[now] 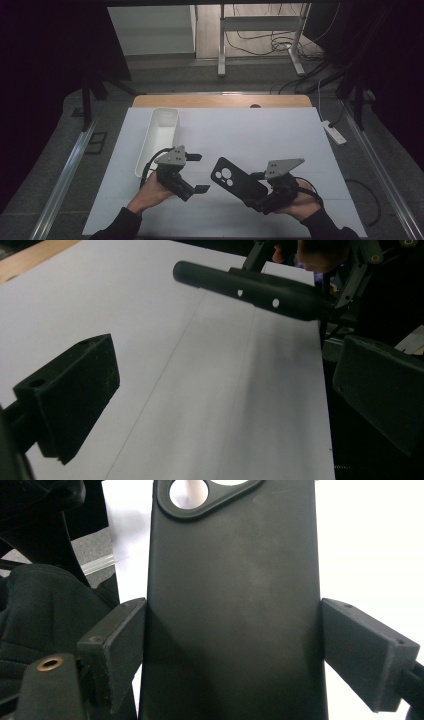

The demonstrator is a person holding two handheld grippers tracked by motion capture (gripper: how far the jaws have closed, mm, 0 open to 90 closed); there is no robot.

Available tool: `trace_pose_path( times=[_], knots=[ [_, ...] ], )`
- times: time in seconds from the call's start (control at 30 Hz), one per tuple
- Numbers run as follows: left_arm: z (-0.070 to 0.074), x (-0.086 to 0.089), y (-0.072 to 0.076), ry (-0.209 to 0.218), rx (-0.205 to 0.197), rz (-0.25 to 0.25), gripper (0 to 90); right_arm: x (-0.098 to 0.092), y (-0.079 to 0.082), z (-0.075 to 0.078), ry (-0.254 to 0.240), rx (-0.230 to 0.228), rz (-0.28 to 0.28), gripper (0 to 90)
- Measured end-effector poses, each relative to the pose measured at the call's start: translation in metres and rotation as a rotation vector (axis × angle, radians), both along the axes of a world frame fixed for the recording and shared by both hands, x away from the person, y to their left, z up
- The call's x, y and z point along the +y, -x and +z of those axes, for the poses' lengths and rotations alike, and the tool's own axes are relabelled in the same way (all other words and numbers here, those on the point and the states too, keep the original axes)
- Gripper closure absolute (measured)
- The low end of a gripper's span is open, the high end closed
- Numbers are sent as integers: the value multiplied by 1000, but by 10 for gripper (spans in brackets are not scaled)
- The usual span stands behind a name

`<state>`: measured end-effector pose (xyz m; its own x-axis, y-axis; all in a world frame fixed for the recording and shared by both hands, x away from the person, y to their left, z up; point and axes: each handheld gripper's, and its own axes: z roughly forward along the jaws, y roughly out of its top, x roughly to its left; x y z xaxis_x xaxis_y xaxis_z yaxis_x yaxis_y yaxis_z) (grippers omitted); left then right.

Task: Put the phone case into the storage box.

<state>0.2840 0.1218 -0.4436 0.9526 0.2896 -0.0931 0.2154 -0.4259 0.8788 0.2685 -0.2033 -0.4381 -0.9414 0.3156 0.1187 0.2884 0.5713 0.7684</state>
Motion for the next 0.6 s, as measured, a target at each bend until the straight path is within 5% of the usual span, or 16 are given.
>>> trace_pose_path(
  times=[0.6],
  knots=[
    [2,-13,0,5,20,-71,0,9,0,2,-43,17,72,152]
  ],
)
